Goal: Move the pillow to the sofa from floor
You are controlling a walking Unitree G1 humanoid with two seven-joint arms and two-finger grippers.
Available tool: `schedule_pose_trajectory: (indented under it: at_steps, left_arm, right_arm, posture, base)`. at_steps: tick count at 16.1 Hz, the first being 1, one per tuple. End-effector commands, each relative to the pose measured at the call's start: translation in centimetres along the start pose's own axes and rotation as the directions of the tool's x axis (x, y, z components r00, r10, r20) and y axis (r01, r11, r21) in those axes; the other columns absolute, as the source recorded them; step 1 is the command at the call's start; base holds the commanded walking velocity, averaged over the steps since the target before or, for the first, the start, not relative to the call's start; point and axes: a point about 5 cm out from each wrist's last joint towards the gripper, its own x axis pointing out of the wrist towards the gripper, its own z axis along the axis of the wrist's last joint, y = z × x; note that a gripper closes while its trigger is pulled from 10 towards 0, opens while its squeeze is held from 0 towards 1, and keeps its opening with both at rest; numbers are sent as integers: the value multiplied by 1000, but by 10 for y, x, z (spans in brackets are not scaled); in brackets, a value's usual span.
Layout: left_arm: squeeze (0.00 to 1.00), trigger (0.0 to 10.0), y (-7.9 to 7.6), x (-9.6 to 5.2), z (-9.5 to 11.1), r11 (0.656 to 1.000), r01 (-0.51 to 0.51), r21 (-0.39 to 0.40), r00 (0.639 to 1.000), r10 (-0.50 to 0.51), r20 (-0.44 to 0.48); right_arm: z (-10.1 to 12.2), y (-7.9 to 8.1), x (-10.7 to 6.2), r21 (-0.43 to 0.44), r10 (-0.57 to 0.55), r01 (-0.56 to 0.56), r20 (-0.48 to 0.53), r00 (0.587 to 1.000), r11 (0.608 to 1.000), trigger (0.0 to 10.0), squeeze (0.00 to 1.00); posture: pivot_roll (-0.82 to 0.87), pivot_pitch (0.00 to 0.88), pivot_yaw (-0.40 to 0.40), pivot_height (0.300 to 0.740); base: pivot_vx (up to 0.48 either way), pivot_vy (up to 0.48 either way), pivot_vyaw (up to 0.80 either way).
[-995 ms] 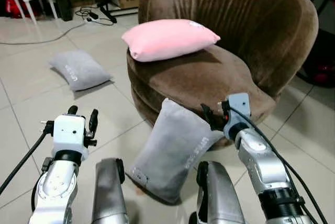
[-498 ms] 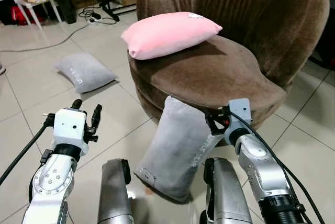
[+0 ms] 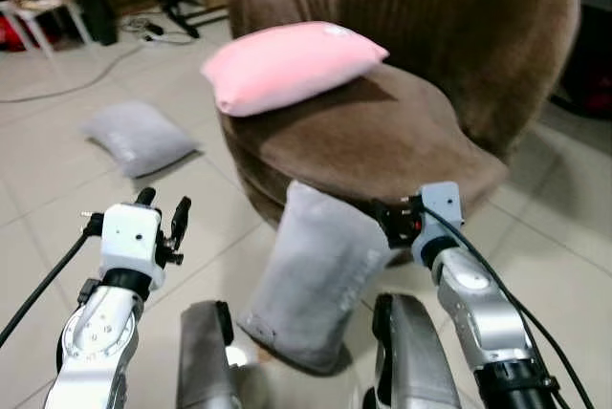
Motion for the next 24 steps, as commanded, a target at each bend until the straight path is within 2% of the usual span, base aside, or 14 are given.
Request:
schedule_pose_trajectory:
  at_steps: [1,4,6,9,12,13,14,15,16,20,22,24]
  left_arm:
    - [47,10000,1,-1,2,1000,-6,1,1000,6,7]
    - [47,10000,2,-1,2,1000,-18,-5,1000,18,8]
    - [43,10000,3,-1,2,1000,-21,-4,1000,21,9]
    - [39,10000,3,-1,2,1000,-21,7,1000,21,1]
    - [24,10000,1,-1,0,1000,4,14,1000,-4,-16]
    - [16,10000,-1,0,-2,998,56,9,997,-56,-44]
    - [12,10000,-3,2,-3,994,104,22,993,-103,-54]
    - [12,10000,-5,2,-3,991,133,34,990,-130,-59]
    - [12,10000,-7,2,-3,985,163,48,985,-160,-62]
    - [12,10000,-12,1,-3,967,246,72,968,-241,-75]
    - [16,10000,-12,1,0,963,259,70,965,-255,-69]
    - [16,10000,-12,-8,5,959,274,66,961,-270,-61]
  right_arm:
    - [10,5,4,-56,29,-27,35,999,998,10000,0]
    - [11,6,6,-88,25,-21,36,999,996,10000,0]
    - [12,3,7,-45,-2,4,43,999,999,10000,0]
    - [10,-2,10,-64,-38,40,23,999,997,10000,0]
    - [10,0,14,-82,-16,17,11,1000,996,10000,0]
    - [3,1,21,-109,20,-25,-46,999,994,10000,0]
    - [-4,-2,28,-113,18,-28,-94,995,993,10000,227]
    - [-7,-3,32,-120,16,-30,-117,993,992,10000,733]
    - [-11,-3,37,-142,35,-56,-149,988,988,10000,1000]
    - [-24,-10,47,-156,25,-65,-241,970,986,10000,1000]
    - [-24,-16,50,-101,-1,-24,-242,970,995,10000,1000]
    - [-22,-24,53,-80,-37,17,-248,968,997,10000,1000]
  posture:
    - [50,0,5,456]
    - [57,0,-6,456]
    - [58,0,-6,456]
    - [57,0,-5,456]
    - [53,0,-4,456]
    - [49,0,-4,456]
    - [52,0,-6,456]
    - [53,0,-10,456]
    - [55,0,-17,456]
    - [56,0,-41,456]
    - [53,0,-55,456]
    - [61,0,-73,456]
  base:
    - [281,0,0]
    - [281,0,698]
    - [283,0,0]
    - [181,0,0]
    - [0,0,0]
    - [0,0,0]
    - [0,0,0]
    - [0,0,0]
    - [0,0,0]
    - [0,0,0]
    - [0,0,0]
    - [0,0,0]
